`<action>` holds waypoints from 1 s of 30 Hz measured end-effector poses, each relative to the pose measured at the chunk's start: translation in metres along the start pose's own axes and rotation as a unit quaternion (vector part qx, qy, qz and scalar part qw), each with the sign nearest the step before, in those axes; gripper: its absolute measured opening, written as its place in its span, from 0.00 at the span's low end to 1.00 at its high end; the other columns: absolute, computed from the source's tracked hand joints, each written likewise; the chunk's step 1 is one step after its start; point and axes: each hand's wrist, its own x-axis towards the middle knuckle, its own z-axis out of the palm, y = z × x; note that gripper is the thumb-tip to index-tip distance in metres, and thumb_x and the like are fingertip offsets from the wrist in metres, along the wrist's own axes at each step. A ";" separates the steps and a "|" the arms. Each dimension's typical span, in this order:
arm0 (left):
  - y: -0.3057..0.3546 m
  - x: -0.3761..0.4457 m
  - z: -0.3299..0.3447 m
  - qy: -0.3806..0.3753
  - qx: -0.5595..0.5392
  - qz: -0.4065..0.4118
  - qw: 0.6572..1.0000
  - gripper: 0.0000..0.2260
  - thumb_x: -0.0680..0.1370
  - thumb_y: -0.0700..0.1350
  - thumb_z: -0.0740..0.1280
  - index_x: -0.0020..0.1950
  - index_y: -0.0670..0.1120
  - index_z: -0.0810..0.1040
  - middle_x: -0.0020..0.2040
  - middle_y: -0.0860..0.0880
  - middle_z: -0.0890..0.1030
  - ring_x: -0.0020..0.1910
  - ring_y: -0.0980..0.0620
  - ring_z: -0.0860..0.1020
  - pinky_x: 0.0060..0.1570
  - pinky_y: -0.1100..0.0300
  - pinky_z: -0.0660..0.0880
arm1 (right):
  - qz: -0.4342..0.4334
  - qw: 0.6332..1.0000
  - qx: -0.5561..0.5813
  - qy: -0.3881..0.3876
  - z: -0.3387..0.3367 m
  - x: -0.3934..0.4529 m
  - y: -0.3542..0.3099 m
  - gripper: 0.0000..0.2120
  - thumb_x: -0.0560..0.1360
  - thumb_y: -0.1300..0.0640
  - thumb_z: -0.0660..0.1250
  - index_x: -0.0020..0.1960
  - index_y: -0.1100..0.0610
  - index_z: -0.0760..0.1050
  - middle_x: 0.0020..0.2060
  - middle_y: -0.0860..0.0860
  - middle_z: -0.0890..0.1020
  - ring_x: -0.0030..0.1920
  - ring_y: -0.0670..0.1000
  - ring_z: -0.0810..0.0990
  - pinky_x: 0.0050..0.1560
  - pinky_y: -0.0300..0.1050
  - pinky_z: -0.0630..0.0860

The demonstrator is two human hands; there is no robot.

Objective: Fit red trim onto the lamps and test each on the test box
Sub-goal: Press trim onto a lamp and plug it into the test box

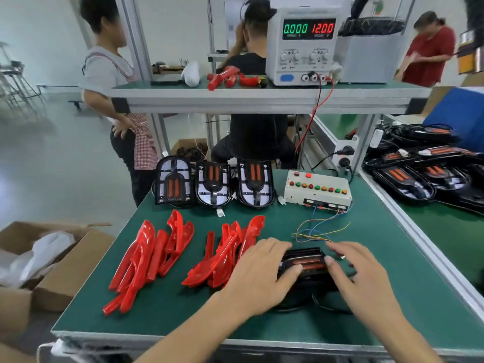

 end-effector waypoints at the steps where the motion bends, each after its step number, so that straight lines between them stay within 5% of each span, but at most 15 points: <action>1: -0.005 -0.006 -0.006 0.063 -0.010 -0.025 0.998 0.13 0.81 0.53 0.64 0.61 0.48 0.79 0.55 0.51 0.81 0.56 0.51 0.77 0.60 0.53 0.74 | -0.010 1.000 0.007 -0.002 0.005 0.007 -0.010 0.11 0.77 0.59 0.72 0.58 0.50 0.83 0.52 0.42 0.81 0.57 0.42 0.78 0.57 0.27 0.67; 4: -0.025 -0.022 -0.029 0.137 0.013 -0.150 0.979 0.03 0.78 0.46 0.67 0.45 0.51 0.77 0.41 0.55 0.79 0.42 0.53 0.77 0.45 0.52 0.75 | -0.038 0.998 0.005 -0.046 0.023 0.026 -0.035 0.08 0.77 0.61 0.72 0.54 0.51 0.85 0.48 0.41 0.83 0.52 0.39 0.79 0.57 0.29 0.70; 8: -0.041 -0.033 -0.056 0.091 0.081 -0.216 0.969 0.04 0.79 0.47 0.67 0.45 0.51 0.80 0.41 0.55 0.80 0.45 0.50 0.80 0.46 0.51 0.77 | -0.032 0.983 -0.078 -0.161 0.047 0.056 -0.061 0.05 0.79 0.55 0.70 0.51 0.53 0.85 0.48 0.47 0.86 0.52 0.50 0.82 0.57 0.46 0.74; 11: -0.043 -0.037 -0.060 0.038 0.122 -0.218 0.968 0.07 0.79 0.51 0.67 0.45 0.51 0.82 0.46 0.53 0.83 0.49 0.47 0.81 0.46 0.53 0.77 | -0.002 0.964 -0.121 -0.237 0.063 0.067 -0.074 0.08 0.78 0.51 0.69 0.48 0.52 0.86 0.46 0.50 0.87 0.50 0.54 0.83 0.53 0.49 0.77; 18: -0.031 -0.024 -0.038 -0.074 0.220 -0.227 0.946 0.13 0.79 0.55 0.69 0.54 0.46 0.79 0.55 0.44 0.82 0.55 0.38 0.81 0.45 0.52 0.70 | -0.008 0.964 -0.129 -0.234 0.077 0.058 -0.081 0.08 0.78 0.52 0.69 0.47 0.52 0.86 0.46 0.51 0.86 0.51 0.57 0.82 0.52 0.51 0.78; 23: -0.027 -0.020 -0.034 -0.069 0.226 -0.241 0.941 0.08 0.79 0.48 0.67 0.53 0.44 0.78 0.54 0.43 0.82 0.54 0.38 0.81 0.43 0.53 0.68 | -0.002 0.969 -0.100 -0.225 0.064 0.053 -0.077 0.08 0.78 0.51 0.69 0.48 0.52 0.86 0.45 0.49 0.87 0.49 0.54 0.83 0.53 0.51 0.78; 27: -0.026 -0.022 -0.041 -0.049 0.174 -0.250 0.951 0.08 0.76 0.48 0.67 0.41 0.47 0.71 0.48 0.43 0.82 0.49 0.37 0.81 0.41 0.53 0.67 | -0.025 0.973 -0.062 -0.222 0.051 0.055 -0.072 0.06 0.78 0.53 0.69 0.47 0.52 0.85 0.41 0.45 0.86 0.45 0.47 0.82 0.50 0.46 0.76; 30: -0.023 -0.021 -0.050 -0.038 0.157 -0.220 0.962 0.07 0.77 0.49 0.67 0.46 0.46 0.77 0.48 0.44 0.83 0.50 0.38 0.81 0.42 0.52 0.70 | -0.097 0.968 -0.025 -0.232 0.044 0.057 -0.070 0.08 0.78 0.55 0.72 0.56 0.50 0.84 0.48 0.45 0.82 0.48 0.45 0.79 0.55 0.41 0.73</action>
